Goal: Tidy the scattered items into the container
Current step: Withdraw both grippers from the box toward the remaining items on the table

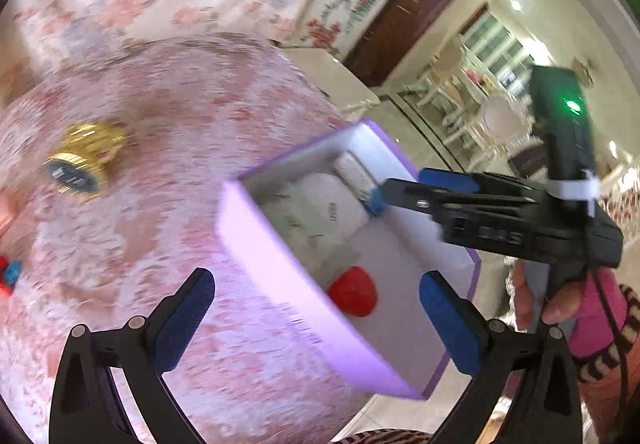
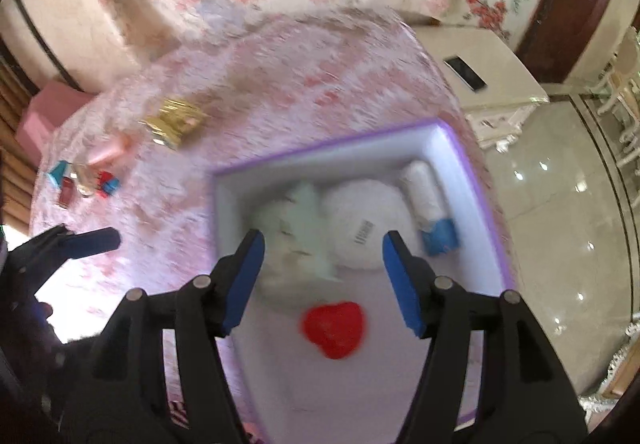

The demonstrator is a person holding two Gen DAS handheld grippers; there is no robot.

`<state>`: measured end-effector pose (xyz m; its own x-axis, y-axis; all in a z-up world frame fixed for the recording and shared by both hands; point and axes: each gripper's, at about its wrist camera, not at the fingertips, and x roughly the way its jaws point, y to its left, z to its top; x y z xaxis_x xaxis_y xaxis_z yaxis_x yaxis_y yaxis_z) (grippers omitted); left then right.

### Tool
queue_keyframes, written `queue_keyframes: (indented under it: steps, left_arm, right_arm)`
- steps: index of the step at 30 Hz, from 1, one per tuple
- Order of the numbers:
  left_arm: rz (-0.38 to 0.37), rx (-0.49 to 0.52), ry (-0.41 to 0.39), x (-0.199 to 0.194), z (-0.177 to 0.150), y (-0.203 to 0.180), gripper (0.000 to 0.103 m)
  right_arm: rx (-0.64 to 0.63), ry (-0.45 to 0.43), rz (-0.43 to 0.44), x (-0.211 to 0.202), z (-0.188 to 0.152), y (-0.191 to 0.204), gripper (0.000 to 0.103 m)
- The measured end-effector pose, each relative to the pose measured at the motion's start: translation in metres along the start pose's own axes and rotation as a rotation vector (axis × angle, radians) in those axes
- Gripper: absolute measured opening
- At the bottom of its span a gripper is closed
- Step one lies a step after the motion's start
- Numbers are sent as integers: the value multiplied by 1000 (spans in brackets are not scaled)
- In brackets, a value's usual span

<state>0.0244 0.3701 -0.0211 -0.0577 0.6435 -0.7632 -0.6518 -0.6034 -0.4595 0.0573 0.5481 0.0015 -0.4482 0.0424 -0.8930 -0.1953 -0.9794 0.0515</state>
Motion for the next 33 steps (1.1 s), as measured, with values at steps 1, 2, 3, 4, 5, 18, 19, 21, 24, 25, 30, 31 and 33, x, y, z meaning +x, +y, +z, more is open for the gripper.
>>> queue_keyframes:
  steps: [1,2,3,4,5,18,19,21,24,25,30,31,33]
  left_arm:
    - [-1,-21,-11,-9,-1,16,103]
    - [-2,-36,-24,-17,-2,29,103]
    - [-1,-48,-36,-24,-4,41,103]
    - [2,-61,-39,-30,-5,53,103]
    - [12,-77,-37,-37,-7,67,103]
    - [232,-302,-29,-110,-54,238,103]
    - [244,-317,-30,-116,-60,251,103]
    - [270,-335,-31,-125,-70,271,103]
    - [325,-366,-25,-140,-90,307,103]
    - [343,-375,-20,-143,-96,318,103]
    - [421,-416,-1,-159,-124,369,103]
    - [430,-424,-1,-161,-128,379,103]
    - [443,-440,-1,-166,-135,399,103]
  right_arm:
    - [-12,-5,10,-1,2,14,65]
    - [-27,-9,23,-1,5,30,65]
    - [-38,-12,35,-1,7,46,65]
    - [-48,-15,48,0,9,61,65]
    - [-60,-17,61,2,12,78,65]
    - [-302,38,155,69,62,253,65]
    - [-312,44,157,75,62,264,65]
    - [-333,55,161,86,64,284,65]
    - [-364,73,167,103,65,316,65]
    - [-374,79,169,109,66,326,65]
    - [-426,108,178,138,69,378,65]
    - [-438,111,185,142,69,388,65]
    - [-466,117,202,151,67,407,64]
